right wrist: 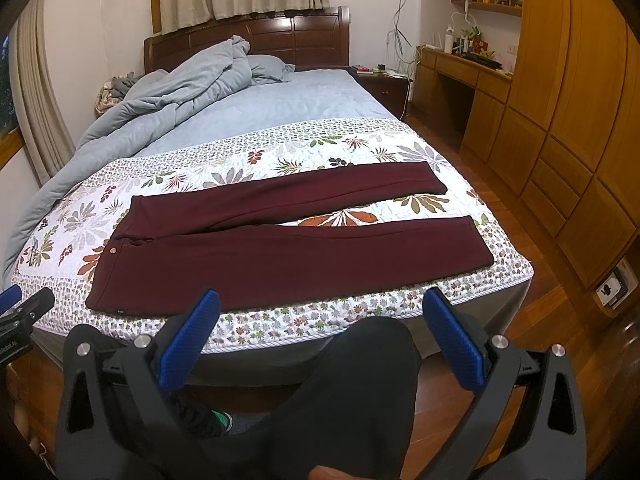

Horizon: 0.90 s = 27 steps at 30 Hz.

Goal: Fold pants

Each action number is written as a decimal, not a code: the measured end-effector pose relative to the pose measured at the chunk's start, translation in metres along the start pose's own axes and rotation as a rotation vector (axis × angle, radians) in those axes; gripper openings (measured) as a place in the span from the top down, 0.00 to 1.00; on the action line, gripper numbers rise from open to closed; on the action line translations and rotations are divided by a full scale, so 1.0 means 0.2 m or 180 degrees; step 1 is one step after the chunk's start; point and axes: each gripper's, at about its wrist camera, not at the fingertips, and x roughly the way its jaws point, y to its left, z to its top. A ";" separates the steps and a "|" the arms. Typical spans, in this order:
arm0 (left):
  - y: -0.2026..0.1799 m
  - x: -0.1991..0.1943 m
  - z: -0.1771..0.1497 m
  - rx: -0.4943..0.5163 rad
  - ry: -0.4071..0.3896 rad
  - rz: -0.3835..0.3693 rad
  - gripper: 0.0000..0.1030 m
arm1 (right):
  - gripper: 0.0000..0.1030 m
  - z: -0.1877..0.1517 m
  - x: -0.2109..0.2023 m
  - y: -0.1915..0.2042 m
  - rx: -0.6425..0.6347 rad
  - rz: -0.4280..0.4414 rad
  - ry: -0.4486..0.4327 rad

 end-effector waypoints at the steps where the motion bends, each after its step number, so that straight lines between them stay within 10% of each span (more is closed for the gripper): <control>1: 0.00 0.00 0.00 -0.0001 0.0000 0.0002 0.03 | 0.02 0.00 0.00 0.00 0.0000 -0.0003 0.0001; 20: 0.03 0.05 0.01 0.0117 -0.0005 0.0061 0.03 | 0.02 -0.01 0.04 -0.01 -0.0054 -0.0014 -0.0021; 27: 0.48 0.46 0.11 0.0123 0.0398 -0.0532 0.03 | 0.02 0.05 0.36 -0.17 -0.0148 0.0067 -0.0046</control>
